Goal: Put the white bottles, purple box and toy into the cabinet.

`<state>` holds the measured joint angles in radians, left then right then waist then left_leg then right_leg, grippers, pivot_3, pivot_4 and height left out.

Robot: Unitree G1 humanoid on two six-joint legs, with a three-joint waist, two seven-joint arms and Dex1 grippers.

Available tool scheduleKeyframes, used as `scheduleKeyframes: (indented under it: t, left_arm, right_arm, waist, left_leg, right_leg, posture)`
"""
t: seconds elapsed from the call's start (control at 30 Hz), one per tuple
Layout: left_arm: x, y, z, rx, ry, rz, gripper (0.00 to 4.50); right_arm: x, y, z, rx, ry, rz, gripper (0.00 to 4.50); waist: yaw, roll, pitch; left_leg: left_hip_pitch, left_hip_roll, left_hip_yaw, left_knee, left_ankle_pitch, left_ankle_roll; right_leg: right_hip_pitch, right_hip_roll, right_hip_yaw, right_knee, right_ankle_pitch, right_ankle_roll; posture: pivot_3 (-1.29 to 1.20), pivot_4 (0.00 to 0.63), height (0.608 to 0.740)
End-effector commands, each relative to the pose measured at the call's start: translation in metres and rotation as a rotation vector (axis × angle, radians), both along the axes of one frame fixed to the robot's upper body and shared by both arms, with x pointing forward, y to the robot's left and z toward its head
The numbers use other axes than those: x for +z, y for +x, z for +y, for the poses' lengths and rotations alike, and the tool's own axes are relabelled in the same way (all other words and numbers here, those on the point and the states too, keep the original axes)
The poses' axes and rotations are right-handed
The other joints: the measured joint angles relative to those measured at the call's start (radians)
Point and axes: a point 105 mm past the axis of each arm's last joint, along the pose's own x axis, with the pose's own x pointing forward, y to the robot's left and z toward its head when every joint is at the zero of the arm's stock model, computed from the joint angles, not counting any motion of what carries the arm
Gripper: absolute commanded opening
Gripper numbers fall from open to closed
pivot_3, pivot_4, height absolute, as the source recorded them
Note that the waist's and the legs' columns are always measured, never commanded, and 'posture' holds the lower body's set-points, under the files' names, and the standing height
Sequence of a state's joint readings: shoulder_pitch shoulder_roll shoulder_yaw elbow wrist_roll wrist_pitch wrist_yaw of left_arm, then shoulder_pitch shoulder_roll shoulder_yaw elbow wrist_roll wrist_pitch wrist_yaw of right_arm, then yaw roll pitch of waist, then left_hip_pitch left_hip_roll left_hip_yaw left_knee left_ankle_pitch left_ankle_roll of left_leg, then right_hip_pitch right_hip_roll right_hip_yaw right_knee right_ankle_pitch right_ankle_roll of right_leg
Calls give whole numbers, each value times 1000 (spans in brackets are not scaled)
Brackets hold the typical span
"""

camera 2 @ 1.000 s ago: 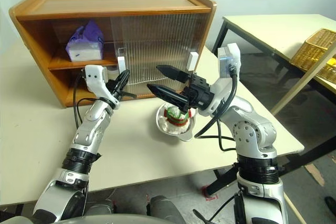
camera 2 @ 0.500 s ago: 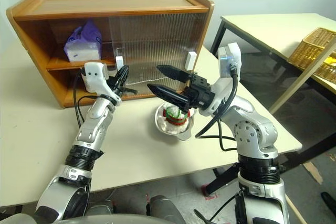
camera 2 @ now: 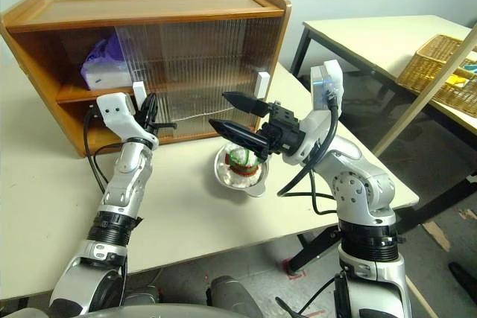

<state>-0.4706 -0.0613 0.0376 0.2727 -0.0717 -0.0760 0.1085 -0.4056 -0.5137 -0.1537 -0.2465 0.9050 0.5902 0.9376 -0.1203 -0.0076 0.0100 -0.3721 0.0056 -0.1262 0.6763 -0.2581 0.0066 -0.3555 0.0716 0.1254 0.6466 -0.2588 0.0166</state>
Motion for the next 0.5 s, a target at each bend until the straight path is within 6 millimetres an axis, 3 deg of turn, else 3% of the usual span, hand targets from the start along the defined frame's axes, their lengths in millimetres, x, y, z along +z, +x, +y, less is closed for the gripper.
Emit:
scheduleKeyframes:
  t: [0.03, 0.5]
  left_arm:
    - [-8, -4, 37, 146, -27, 40, 61]
    - [-11, -20, 119, 413, 6, 59, 61]
  right_arm:
    - [1, -1, 2, 21, 3, -1, 4500]
    - [-1, 0, 7, 46, 11, 2, 4500]
  waist:
    - [0, 0, 0]
    - [3, 0, 3]
  left_leg:
    - [0, 0, 0, 0, 0, 0]
    - [9, -1, -3, -3, 1, -1]
  right_leg:
    - [0, 0, 0, 0, 0, 0]
    - [3, 2, 0, 1, 2, -4]
  posture:
    - [-119, 0, 740]
    - [-93, 0, 740]
